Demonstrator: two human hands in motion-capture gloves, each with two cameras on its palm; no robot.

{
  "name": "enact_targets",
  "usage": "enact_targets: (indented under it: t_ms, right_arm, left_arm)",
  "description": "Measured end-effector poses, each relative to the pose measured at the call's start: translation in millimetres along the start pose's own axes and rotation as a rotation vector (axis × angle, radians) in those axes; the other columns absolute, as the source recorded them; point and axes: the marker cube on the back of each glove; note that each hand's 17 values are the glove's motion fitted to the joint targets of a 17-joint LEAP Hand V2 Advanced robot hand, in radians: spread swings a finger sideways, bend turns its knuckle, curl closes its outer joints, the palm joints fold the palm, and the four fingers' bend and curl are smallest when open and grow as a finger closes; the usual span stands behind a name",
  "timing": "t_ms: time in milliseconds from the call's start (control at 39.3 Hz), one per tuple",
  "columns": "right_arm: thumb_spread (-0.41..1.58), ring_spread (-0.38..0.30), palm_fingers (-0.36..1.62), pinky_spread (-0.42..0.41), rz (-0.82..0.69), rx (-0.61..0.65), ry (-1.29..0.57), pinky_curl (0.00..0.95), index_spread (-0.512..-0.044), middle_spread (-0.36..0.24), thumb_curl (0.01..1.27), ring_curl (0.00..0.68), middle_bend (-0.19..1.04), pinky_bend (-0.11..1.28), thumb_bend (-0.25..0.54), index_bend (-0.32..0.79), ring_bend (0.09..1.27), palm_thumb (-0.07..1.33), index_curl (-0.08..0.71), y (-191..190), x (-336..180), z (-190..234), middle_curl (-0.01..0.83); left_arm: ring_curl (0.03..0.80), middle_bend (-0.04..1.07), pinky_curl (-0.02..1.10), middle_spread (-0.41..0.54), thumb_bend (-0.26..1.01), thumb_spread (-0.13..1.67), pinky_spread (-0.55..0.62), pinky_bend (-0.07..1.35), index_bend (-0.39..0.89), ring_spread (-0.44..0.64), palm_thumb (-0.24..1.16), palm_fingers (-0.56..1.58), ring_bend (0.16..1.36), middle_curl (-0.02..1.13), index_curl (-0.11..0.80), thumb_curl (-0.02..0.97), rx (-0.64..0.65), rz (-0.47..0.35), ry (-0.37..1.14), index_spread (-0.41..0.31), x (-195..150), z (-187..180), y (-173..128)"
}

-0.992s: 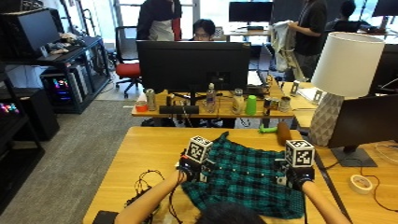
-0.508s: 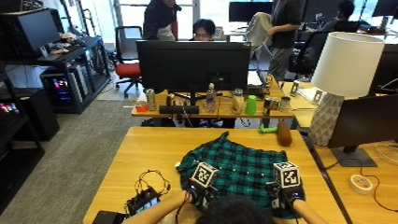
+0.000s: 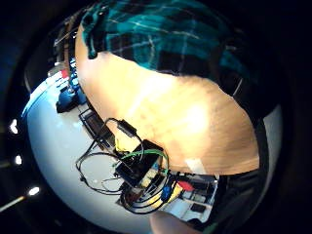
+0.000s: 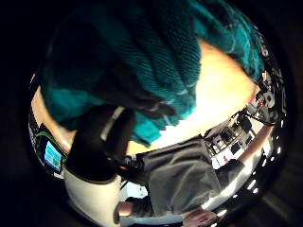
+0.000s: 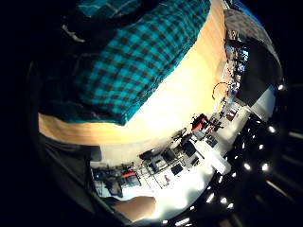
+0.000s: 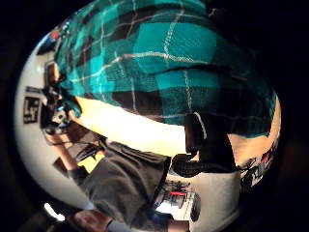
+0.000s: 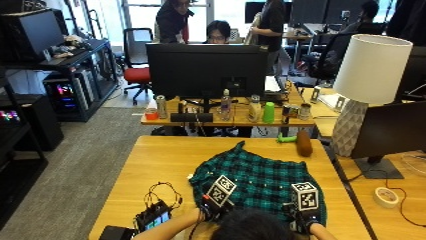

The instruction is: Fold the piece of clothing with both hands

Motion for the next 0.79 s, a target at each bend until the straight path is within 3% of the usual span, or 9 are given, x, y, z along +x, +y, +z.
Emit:
enact_targets:
  t_ms: [51, 76, 127, 153, 203, 229, 280, 508, 788]
  right_arm:
    - [1.14, -0.041, 0.56, 0.121, -0.061, 0.086, -0.006, 0.347, -0.355, -0.075, 0.32, 0.356, 0.22, 0.46, 0.023, 0.13, 0.52, 0.76, 0.22, -10, 0, 2, 0.368]
    - [1.13, -0.044, 0.57, 0.112, -0.067, 0.109, -0.008, 0.347, -0.351, -0.077, 0.32, 0.356, 0.22, 0.46, 0.022, 0.13, 0.53, 0.77, 0.222, -13, 1, 2, 0.37]
    - [1.13, -0.051, 0.59, 0.096, -0.066, 0.129, -0.009, 0.347, -0.348, -0.082, 0.33, 0.363, 0.21, 0.45, 0.019, 0.13, 0.53, 0.78, 0.227, -13, 1, 2, 0.374]
    - [1.13, -0.052, 0.58, 0.097, -0.069, 0.133, -0.01, 0.35, -0.347, -0.084, 0.33, 0.364, 0.21, 0.45, 0.016, 0.12, 0.53, 0.79, 0.228, -12, 1, 1, 0.375]
    - [1.13, -0.062, 0.59, 0.083, -0.077, 0.133, -0.01, 0.352, -0.344, -0.086, 0.34, 0.371, 0.2, 0.45, 0.012, 0.13, 0.54, 0.8, 0.233, -9, 0, 1, 0.378]
    - [1.13, -0.064, 0.59, 0.08, -0.078, 0.131, -0.011, 0.351, -0.343, -0.086, 0.34, 0.37, 0.2, 0.45, 0.009, 0.13, 0.53, 0.8, 0.235, -9, 1, 1, 0.38]
    - [1.12, -0.068, 0.6, 0.073, -0.073, 0.126, -0.014, 0.353, -0.342, -0.088, 0.35, 0.374, 0.2, 0.44, 0.001, 0.12, 0.53, 0.81, 0.236, -11, 2, 2, 0.383]
    - [1.12, -0.078, 0.59, 0.052, -0.086, 0.122, -0.021, 0.358, -0.332, -0.092, 0.36, 0.38, 0.19, 0.45, -0.015, 0.11, 0.52, 0.82, 0.232, -13, 0, 1, 0.392]
    - [1.12, -0.082, 0.6, 0.038, -0.087, 0.219, -0.024, 0.359, -0.325, -0.087, 0.37, 0.386, 0.2, 0.44, -0.015, 0.11, 0.52, 0.83, 0.224, -9, -3, -2, 0.403]
  left_arm:
    - [0.299, 0.26, 0.37, 0.08, 0.11, 1.07, -0.09, 0.8, 0.23, 0.04, 0.36, 0.71, 0.79, 0.26, 0.231, 0.303, 0.164, -0.017, -0.066, -0.004, -4, -4, -9]
    - [0.277, 0.26, 0.35, 0.033, 0.14, 1.1, -0.14, 0.79, 0.24, -0.02, 0.42, 0.83, 0.76, 0.25, 0.242, 0.312, 0.218, -0.021, -0.088, -0.032, -5, -4, -16]
    - [0.277, 0.29, 0.34, -0.039, 0.17, 1.13, -0.24, 0.78, 0.24, -0.11, 0.5, 0.99, 0.72, 0.28, 0.262, 0.326, 0.271, -0.021, -0.107, -0.081, -7, -4, -25]
    - [0.277, 0.24, 0.33, -0.047, 0.16, 1.14, -0.24, 0.76, 0.21, -0.11, 0.48, 0.9, 0.71, 0.27, 0.261, 0.32, 0.28, -0.022, -0.107, -0.082, -8, -5, -26]
    - [0.294, 0.35, 0.35, -0.124, 0.21, 1.17, -0.33, 0.76, 0.22, -0.21, 0.58, 1.14, 0.68, 0.33, 0.284, 0.344, 0.281, -0.026, -0.097, -0.137, -11, -10, -27]
    - [0.302, 0.3, 0.35, -0.129, 0.2, 1.18, -0.33, 0.75, 0.21, -0.22, 0.57, 1.08, 0.67, 0.33, 0.29, 0.337, 0.28, -0.028, -0.091, -0.144, -13, -14, -26]
    - [0.317, 0.38, 0.36, -0.175, 0.22, 1.19, -0.38, 0.73, 0.2, -0.26, 0.63, 1.18, 0.64, 0.38, 0.306, 0.349, 0.282, -0.036, -0.083, -0.171, -19, -28, -20]
    - [0.347, 0.4, 0.36, -0.261, 0.22, 1.23, -0.44, 0.64, 0.17, -0.33, 0.7, 1.2, 0.59, 0.44, 0.347, 0.367, 0.35, -0.088, -0.098, -0.229, -40, -98, 2]
    - [0.37, 0.38, 0.36, -0.297, 0.18, 1.24, -0.45, 0.6, 0.15, -0.35, 0.72, 1.21, 0.56, 0.47, 0.375, 0.389, 0.392, -0.102, -0.115, -0.252, -43, -127, 12]
